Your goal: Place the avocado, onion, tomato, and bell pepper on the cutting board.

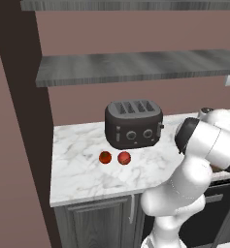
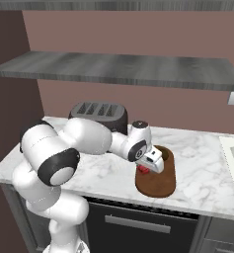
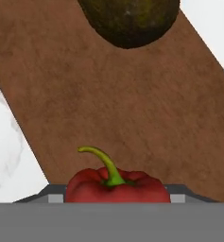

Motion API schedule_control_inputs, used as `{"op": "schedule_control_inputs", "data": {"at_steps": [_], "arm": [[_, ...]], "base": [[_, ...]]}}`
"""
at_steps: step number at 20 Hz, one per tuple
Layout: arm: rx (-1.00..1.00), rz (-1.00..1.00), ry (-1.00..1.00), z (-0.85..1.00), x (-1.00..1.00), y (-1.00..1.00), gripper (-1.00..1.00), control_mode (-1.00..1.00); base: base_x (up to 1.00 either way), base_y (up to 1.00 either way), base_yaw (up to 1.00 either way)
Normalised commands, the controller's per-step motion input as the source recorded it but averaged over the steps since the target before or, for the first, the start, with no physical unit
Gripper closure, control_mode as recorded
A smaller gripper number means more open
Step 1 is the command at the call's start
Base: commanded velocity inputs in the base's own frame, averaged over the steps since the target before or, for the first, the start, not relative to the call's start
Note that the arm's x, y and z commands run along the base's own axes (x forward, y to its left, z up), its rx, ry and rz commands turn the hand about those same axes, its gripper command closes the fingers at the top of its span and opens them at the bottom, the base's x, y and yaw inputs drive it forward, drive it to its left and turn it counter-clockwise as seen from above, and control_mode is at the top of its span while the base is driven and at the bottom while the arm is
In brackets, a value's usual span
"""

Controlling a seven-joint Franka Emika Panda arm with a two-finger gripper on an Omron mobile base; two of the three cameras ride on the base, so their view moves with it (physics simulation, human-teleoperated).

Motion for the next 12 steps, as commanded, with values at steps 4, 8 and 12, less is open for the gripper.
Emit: {"op": "schedule_control_inputs", "data": {"at_steps": [4,8,12], "arm": [[0.08,0.00,0.13,-0.37,0.13,-0.29,1.00,-1.00],[0.11,0.00,0.09,-0.38,0.01,-0.29,1.00,-1.00],[0.09,0.00,0.08,-0.38,0.00,-0.18,1.00,-1.00]], "base": [[0.00,0.00,0.00],[0.00,0.00,0.00],[0.00,0.00,0.00]]}}
